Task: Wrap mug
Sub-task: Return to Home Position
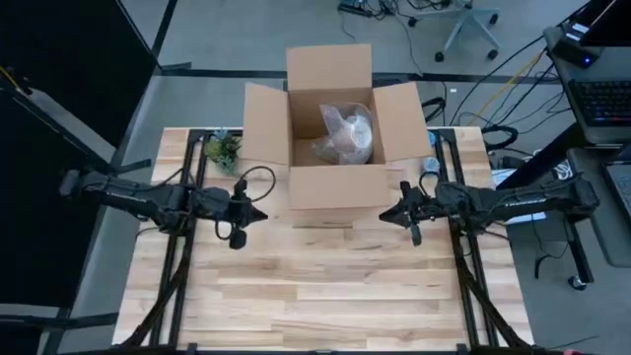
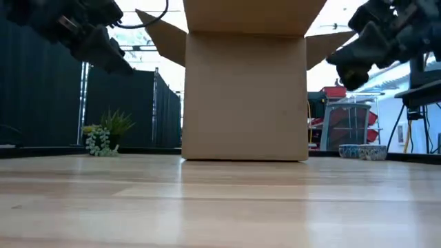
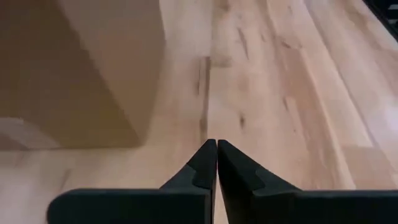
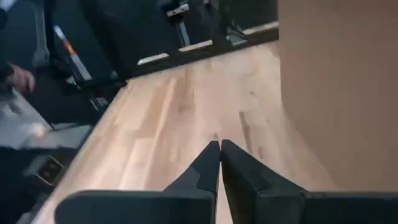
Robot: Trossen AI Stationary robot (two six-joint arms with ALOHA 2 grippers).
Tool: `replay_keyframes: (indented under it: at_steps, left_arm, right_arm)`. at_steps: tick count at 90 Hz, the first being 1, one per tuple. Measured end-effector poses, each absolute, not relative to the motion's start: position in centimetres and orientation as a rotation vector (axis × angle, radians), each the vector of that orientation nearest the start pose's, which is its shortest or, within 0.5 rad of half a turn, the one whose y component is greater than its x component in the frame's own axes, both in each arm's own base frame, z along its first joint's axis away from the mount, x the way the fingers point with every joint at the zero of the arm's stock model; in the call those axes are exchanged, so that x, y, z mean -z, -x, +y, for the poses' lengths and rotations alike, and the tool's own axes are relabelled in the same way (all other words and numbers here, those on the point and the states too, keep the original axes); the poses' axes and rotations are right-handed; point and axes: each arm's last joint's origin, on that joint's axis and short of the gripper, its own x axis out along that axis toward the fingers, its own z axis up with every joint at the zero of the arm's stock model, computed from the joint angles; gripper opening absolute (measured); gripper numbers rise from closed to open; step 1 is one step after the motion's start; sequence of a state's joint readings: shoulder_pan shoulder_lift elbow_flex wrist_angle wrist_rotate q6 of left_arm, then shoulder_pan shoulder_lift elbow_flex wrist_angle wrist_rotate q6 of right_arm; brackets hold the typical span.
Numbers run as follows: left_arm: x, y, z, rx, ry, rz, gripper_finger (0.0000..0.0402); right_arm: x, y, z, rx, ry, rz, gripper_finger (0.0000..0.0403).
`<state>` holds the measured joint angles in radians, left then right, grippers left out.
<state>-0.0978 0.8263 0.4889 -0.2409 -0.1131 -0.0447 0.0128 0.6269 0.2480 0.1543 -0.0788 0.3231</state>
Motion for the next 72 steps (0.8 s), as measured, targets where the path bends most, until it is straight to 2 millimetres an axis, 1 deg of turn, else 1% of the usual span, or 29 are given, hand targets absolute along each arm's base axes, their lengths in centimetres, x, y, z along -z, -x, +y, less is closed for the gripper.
replay_keyframes:
  at_steps: [8,16,26,42,59,64,72]
  left_arm:
    - [-21.8,-17.2,-1.4,-0.028,-0.02,0.593,0.0]
    - [-21.7,-17.3,-1.2,-0.039,-0.012,0.567,0.0]
    - [-20.8,-17.0,-1.0,-0.046,0.017,0.516,0.0]
    - [-19.0,-14.9,-0.5,-0.079,0.086,0.486,0.0]
    - [-19.2,-12.4,-0.4,-0.039,0.087,0.324,0.0]
    - [-19.3,-11.8,-0.4,-0.017,0.091,0.275,0.0]
    - [-18.8,-10.9,-0.5,0.011,0.095,0.217,0.0]
  right_arm:
    - [-20.3,-15.0,0.4,-0.038,-0.314,0.226,0.0]
    - [-20.2,-15.0,0.4,-0.029,-0.293,0.235,0.0]
    - [-19.7,-14.9,0.4,-0.021,-0.295,0.289,0.0]
    - [-18.8,-14.5,0.3,-0.024,-0.262,0.272,0.0]
    - [-18.8,-13.8,0.3,-0.035,-0.245,0.208,0.0]
    - [-19.1,-13.5,0.3,-0.039,-0.241,0.182,0.0]
    - [-19.6,-13.2,0.4,-0.049,-0.222,0.143,0.0]
